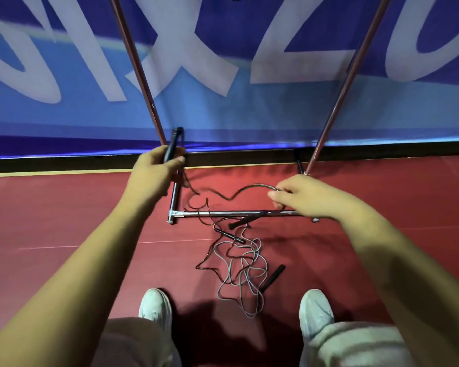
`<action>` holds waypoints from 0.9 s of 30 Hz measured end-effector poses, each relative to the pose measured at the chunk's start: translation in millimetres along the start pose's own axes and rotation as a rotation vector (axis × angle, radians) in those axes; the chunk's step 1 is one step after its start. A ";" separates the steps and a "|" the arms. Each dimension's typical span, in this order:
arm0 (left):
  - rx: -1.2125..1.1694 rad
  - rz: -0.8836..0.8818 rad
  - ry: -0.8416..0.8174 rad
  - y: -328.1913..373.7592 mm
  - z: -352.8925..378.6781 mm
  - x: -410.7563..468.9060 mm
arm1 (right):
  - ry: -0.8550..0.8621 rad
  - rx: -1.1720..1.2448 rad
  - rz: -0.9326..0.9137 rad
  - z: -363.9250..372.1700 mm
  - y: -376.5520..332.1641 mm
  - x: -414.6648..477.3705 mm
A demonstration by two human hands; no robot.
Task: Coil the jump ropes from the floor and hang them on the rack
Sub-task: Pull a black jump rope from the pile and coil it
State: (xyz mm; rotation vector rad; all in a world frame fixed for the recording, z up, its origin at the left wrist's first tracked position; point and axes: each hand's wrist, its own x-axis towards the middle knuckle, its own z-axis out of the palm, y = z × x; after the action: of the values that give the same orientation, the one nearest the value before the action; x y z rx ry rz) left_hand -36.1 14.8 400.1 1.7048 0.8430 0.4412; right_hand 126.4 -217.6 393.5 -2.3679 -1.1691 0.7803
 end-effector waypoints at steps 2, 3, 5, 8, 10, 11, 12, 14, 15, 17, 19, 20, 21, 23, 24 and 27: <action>-0.085 0.008 -0.218 6.4 13.9 -10.9 | -0.077 0.071 -0.029 10.8 -16.1 1.0; -0.086 0.023 -0.318 9.3 19.4 -16.7 | -0.110 0.120 -0.050 14.6 -23.9 0.4; -0.034 0.058 -0.494 13.9 28.6 -28.7 | -0.122 0.178 -0.108 17.6 -37.4 -1.3; 0.026 0.064 -0.706 14.8 35.3 -40.0 | -0.018 0.304 -0.186 11.4 -46.0 -2.9; -0.013 0.080 -0.681 13.3 36.8 -37.6 | 0.018 0.332 -0.188 6.3 -42.5 -3.6; -0.079 0.083 -0.625 13.0 35.3 -34.4 | 0.019 0.309 -0.177 4.5 -39.2 -4.4; -0.189 0.078 -0.563 12.5 34.1 -30.0 | 0.016 0.272 -0.160 3.1 -34.9 -4.7; -0.484 0.042 -0.457 13.4 26.8 -21.3 | -0.025 0.178 -0.110 1.2 -23.5 -5.0; -0.608 0.022 -0.418 13.9 22.1 -17.3 | -0.048 0.133 -0.077 0.7 -16.7 -4.3; -0.705 0.009 -0.357 13.2 13.8 -12.0 | -0.059 0.077 -0.017 1.2 -3.4 -2.2; -0.698 -0.003 -0.325 9.1 10.5 -9.6 | -0.063 0.089 0.006 1.5 3.6 -1.1; -0.682 -0.015 -0.303 7.1 10.6 -8.5 | -0.063 0.115 0.010 1.5 3.9 -0.6; -0.642 -0.026 -0.257 5.8 10.6 -6.8 | -0.051 0.158 0.014 1.5 2.7 -0.5; -0.430 -0.028 -0.110 5.1 11.1 -4.0 | -0.019 0.330 0.028 1.5 -1.5 0.0; -0.269 -0.024 -0.043 3.8 11.1 -2.8 | 0.003 0.422 0.031 1.7 -4.3 0.0; -0.044 -0.024 -0.038 -3.4 16.3 -4.6 | 0.105 0.534 0.004 2.8 -10.8 0.9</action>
State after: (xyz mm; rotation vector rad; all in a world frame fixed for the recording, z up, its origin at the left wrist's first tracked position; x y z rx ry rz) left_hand -29.4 0.8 392.5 1.6563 0.8197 0.4072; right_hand 118.6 -210.3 397.0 -1.9394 -0.7892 0.8349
